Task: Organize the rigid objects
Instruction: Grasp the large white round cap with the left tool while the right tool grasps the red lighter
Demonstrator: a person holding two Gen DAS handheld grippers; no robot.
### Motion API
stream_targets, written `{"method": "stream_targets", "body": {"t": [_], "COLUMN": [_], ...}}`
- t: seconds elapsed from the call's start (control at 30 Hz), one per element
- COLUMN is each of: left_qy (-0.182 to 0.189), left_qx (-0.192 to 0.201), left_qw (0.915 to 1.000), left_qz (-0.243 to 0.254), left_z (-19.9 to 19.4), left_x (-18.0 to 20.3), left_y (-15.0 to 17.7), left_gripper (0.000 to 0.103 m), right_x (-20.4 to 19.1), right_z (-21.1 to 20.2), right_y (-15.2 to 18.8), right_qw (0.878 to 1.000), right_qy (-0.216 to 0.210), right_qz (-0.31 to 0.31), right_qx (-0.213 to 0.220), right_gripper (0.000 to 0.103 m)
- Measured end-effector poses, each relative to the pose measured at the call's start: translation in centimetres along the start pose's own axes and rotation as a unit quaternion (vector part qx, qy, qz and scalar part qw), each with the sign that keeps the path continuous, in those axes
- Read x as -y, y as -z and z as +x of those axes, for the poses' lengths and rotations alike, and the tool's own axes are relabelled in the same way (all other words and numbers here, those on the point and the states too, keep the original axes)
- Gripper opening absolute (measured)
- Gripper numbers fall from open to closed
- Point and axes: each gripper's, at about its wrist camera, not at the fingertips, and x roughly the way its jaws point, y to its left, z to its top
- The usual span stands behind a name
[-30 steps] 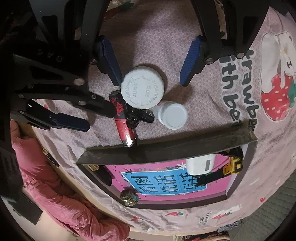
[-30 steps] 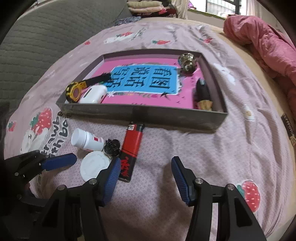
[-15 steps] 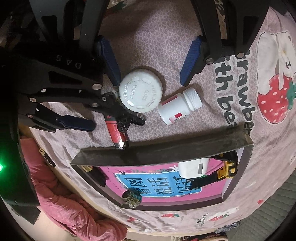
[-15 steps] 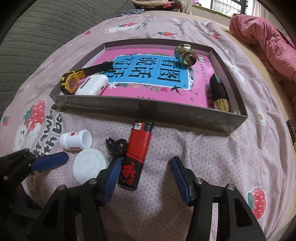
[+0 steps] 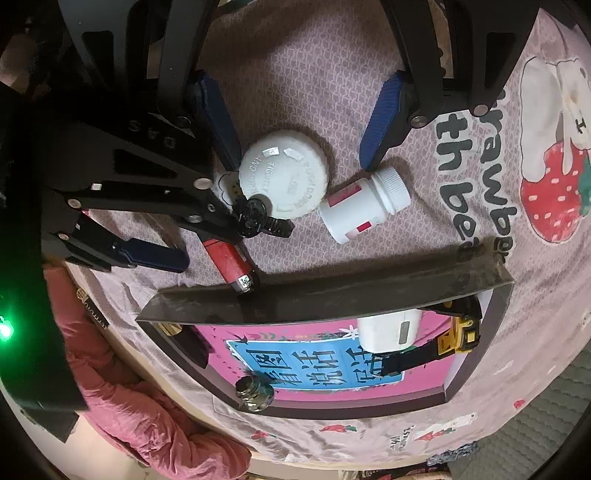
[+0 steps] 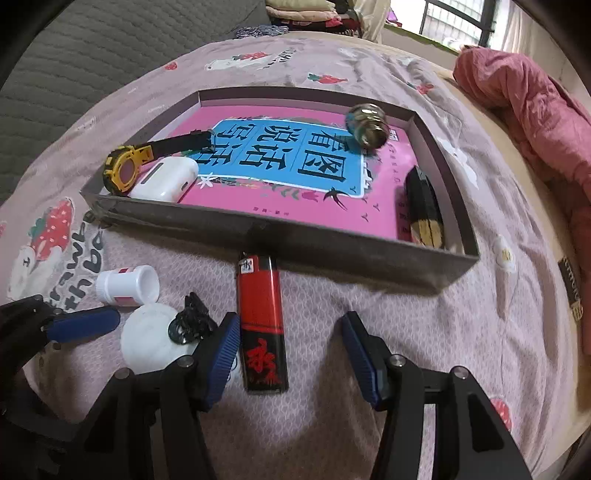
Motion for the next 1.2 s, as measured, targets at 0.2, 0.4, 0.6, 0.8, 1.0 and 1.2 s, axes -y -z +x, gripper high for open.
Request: {"method": "stream_targets", "body": {"t": [0.2, 0.4, 0.6, 0.8, 1.0, 1.2], "left_qy": [-0.004, -0.009, -0.014, -0.009, 0.015, 0.051], "left_qx": [-0.002, -0.002, 0.000, 0.000, 0.001, 0.001], "left_qw": [1.0000, 1.0000, 0.9999, 0.9999, 0.9997, 0.9975], "left_qz": [0.003, 0.004, -0.001, -0.010, -0.018, -0.048], "left_z": [0.7, 1.5, 1.9, 2.3, 1.9, 1.5], "left_x": [0.3, 0.5, 0.5, 0.3, -0.4, -1.7], "left_y": [-0.2, -0.6, -1.1, -1.3, -0.8, -0.6], "left_gripper": [0.069, 0.069, 0.069, 0.069, 0.067, 0.056], "right_x": [-0.2, 0.6, 1.4, 2.4, 3.2, 3.5], "right_z": [0.7, 0.8, 0.4, -0.2, -0.9, -1.2], "right_y": [-0.2, -0.1, 0.1, 0.6, 1.9, 2.4], "right_qw": [1.000, 1.000, 0.999, 0.998, 0.996, 0.993], "right_qy": [-0.007, -0.022, -0.033, -0.046, -0.060, -0.073], "right_qz": [-0.007, 0.002, 0.024, 0.046, 0.068, 0.087], "right_qx": [0.003, 0.009, 0.014, 0.020, 0.021, 0.020], "right_gripper": [0.057, 0.048, 0.026, 0.023, 0.023, 0.023]}}
